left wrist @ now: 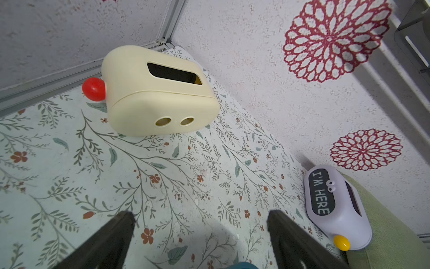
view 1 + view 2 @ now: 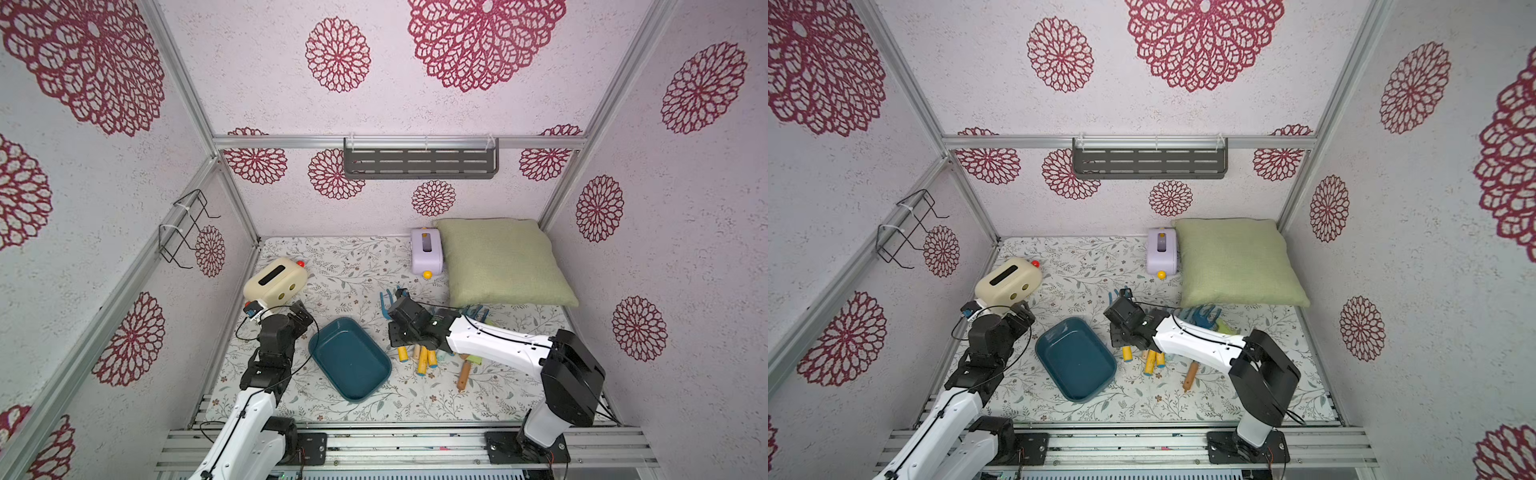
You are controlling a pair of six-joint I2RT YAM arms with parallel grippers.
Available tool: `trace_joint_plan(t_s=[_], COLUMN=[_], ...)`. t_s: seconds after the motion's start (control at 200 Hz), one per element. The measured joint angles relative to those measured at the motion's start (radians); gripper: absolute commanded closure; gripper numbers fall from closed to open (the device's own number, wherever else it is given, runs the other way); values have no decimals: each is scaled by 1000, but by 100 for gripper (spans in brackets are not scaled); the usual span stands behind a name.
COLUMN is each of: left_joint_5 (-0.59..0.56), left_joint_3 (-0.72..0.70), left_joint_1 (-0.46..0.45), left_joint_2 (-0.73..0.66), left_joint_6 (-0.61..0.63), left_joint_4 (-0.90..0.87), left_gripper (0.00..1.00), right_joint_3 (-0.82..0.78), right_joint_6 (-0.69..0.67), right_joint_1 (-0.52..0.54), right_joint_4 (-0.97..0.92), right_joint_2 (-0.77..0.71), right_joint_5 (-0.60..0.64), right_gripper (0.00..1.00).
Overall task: Put the rake into the storage box
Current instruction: Pick up the rake at the center of the board, then place the rake in the storage box.
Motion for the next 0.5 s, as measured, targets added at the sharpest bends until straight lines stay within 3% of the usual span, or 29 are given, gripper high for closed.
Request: trace_joint_plan(t_s=[0.21,0.5], left_joint_5=[-18,-62], left_joint_3=[-21,-42], left_joint_1=[2,4], left_joint_2=[-45,-132], left_joint_6=[-8,-14], left_joint_4=[-3,-16], left_gripper=[3,3], right_joint_3=[90,198], right_joint_6=[-68,-92], right_joint_1=[38,131], right_joint_4=[17,17], right_joint_2=[23,201], right_joint_5=[-155,-286], right_gripper=[84,84])
